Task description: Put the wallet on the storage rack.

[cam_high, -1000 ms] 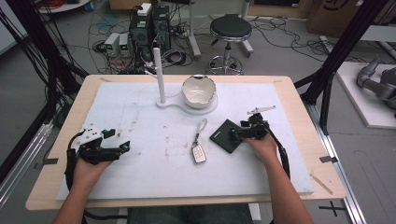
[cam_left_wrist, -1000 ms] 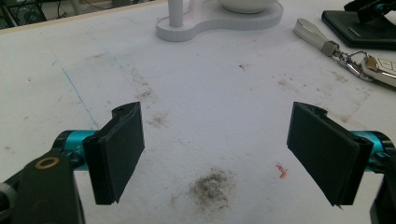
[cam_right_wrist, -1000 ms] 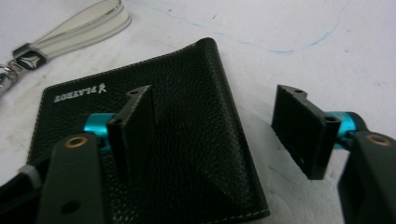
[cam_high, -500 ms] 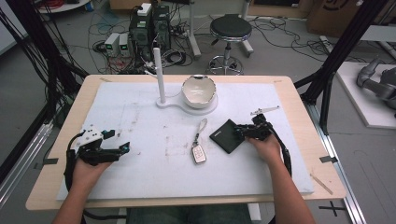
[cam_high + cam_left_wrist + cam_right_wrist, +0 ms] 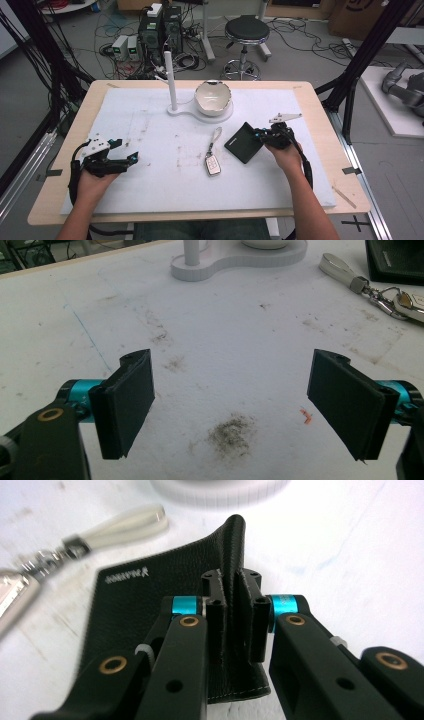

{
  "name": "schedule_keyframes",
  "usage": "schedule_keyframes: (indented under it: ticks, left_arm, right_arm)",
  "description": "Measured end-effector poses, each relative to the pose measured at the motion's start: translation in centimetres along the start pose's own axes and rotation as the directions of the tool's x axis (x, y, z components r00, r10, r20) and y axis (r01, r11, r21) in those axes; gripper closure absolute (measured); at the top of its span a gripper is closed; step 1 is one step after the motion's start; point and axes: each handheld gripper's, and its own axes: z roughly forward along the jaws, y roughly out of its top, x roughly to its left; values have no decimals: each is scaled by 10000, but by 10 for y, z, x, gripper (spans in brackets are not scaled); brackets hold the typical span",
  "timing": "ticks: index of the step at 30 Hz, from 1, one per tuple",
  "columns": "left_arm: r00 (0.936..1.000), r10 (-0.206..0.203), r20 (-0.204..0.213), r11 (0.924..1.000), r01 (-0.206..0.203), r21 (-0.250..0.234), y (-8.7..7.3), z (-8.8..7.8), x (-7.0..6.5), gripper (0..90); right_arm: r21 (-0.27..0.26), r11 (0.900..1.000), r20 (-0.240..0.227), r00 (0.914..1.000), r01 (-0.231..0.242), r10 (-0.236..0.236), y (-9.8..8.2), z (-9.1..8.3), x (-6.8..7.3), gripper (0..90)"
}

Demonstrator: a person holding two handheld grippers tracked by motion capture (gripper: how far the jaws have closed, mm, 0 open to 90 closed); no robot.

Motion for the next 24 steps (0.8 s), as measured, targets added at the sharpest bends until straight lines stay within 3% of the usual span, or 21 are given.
schedule_keyframes:
  ticks: [1, 5, 10, 16, 24]
  left_arm:
    - [10000, 0, 16, 10000, 0, -12, 0, 0, 0, 189]
    - [9996, -168, 215, 9996, 173, -208, 0, 0, 1, 189]
    - [9996, -210, 186, 9992, 216, -327, 2, -1, 1, 189]
    - [9997, -23, 243, 9997, 29, -239, 4, 1, -1, 189]
    - [9998, -39, 218, 9998, 44, -189, 5, 2, -1, 189]
  right_arm:
    - [-427, 9989, 307, 9993, 203, -190, 5, -7, 4, 840]
    - [-1115, 9917, 707, 9959, 647, -571, 15, -19, 14, 840]
    - [-1400, 9868, 1008, 9926, 818, -680, 26, -28, 18, 842]
    - [-1934, 9771, 1017, 9923, 889, -701, 43, -36, 19, 841]
    - [-1876, 9726, 1067, 9872, 1371, -1186, 74, -37, 25, 841]
